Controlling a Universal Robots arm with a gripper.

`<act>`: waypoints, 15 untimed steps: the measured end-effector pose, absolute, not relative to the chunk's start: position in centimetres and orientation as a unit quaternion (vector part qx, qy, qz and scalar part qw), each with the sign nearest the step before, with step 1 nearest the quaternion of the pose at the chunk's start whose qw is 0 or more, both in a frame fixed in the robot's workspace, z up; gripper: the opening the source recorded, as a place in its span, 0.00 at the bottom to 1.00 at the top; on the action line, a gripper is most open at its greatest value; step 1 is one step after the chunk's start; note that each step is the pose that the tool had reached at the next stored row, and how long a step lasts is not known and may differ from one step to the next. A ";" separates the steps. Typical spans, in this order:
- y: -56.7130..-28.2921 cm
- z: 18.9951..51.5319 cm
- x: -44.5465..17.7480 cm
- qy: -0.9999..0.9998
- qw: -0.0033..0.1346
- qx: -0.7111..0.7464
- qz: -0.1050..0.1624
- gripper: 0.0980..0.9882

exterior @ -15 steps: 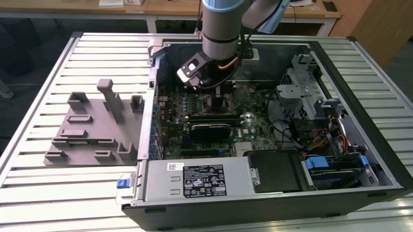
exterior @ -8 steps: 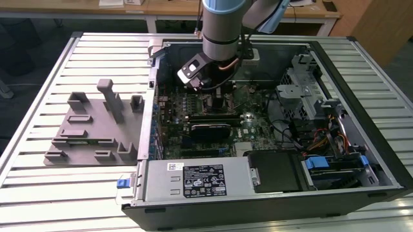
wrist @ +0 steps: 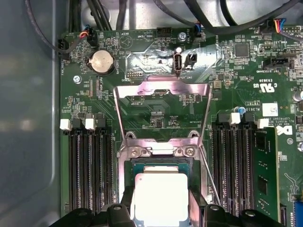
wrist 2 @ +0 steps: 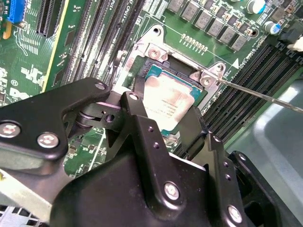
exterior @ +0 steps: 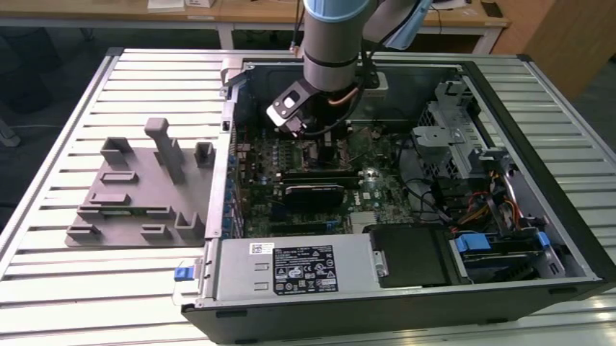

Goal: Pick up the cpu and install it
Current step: 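Place the cpu into insertion slot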

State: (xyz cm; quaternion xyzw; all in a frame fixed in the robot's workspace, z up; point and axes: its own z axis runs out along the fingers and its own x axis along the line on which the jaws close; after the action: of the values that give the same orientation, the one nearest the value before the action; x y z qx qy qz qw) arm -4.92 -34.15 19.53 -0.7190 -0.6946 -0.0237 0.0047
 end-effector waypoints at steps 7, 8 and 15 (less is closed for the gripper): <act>-34.2 19.4 -4.9 -0.695 0.005 -0.719 -0.023 0.49; -34.2 19.4 -4.9 -0.696 0.005 -0.718 -0.023 0.49; -34.1 19.3 -4.9 -0.697 0.005 -0.716 -0.024 0.49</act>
State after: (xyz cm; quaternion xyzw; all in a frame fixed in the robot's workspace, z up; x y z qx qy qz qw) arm -4.87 -34.15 19.32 -0.7163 -0.6974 -0.0236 0.0049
